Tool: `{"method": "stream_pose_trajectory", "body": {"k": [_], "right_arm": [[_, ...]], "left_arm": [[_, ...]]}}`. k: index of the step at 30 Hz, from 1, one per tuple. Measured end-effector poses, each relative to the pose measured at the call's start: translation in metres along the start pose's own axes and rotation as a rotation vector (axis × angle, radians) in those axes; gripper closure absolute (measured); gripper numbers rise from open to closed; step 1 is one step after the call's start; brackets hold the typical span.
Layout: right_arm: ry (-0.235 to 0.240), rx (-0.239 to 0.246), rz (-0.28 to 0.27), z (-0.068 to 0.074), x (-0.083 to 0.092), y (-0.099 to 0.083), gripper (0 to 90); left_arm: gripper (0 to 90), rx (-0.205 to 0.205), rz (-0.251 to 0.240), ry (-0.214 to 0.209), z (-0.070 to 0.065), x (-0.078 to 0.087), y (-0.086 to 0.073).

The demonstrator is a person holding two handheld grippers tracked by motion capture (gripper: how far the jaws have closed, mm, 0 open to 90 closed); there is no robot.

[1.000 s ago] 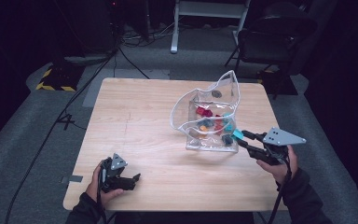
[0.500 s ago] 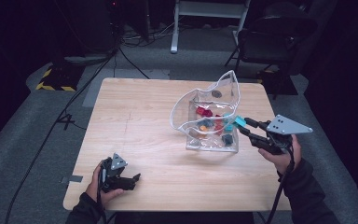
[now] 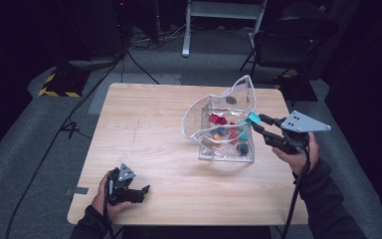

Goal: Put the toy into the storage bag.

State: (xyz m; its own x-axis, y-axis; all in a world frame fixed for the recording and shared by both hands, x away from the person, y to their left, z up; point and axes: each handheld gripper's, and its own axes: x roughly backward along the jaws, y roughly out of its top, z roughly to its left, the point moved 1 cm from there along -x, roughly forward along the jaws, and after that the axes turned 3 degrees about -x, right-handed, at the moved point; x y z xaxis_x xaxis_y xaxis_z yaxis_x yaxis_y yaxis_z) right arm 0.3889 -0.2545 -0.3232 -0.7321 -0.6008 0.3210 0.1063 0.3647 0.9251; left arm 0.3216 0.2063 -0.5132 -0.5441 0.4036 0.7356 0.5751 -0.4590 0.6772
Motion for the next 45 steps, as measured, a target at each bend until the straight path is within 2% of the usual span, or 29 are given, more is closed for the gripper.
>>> {"method": "stream_pose_trajectory", "body": {"k": [8, 14, 23, 31, 36, 45], "right_arm": [[-0.018, -0.013, 0.019, -0.009, -0.015, 0.009, 62.8], [-0.037, -0.040, 0.022, -0.017, -0.029, 0.014, 62.8], [-0.052, -0.045, 0.052, -0.017, -0.048, 0.021, 62.8], [-0.074, -0.061, 0.086, -0.022, -0.062, 0.019, 62.8], [-0.075, -0.076, 0.098, -0.025, -0.066, 0.016, 65.0], [-0.071, -0.061, 0.093, -0.021, -0.064, 0.017, 63.2]], "left_arm": [[9.3, -0.001, 0.000, 0.002, 0.000, 0.000, 0.000], [9.3, -0.001, 0.000, 0.002, 0.000, 0.000, 0.000], [9.3, -0.001, 0.000, 0.002, 0.000, 0.000, 0.000], [9.2, -0.001, 0.001, 0.001, 0.000, 0.000, 0.000], [9.2, -0.002, 0.000, 0.002, 0.000, 0.000, 0.000], [9.2, -0.002, 0.000, 0.002, 0.000, 0.000, 0.000]]}}
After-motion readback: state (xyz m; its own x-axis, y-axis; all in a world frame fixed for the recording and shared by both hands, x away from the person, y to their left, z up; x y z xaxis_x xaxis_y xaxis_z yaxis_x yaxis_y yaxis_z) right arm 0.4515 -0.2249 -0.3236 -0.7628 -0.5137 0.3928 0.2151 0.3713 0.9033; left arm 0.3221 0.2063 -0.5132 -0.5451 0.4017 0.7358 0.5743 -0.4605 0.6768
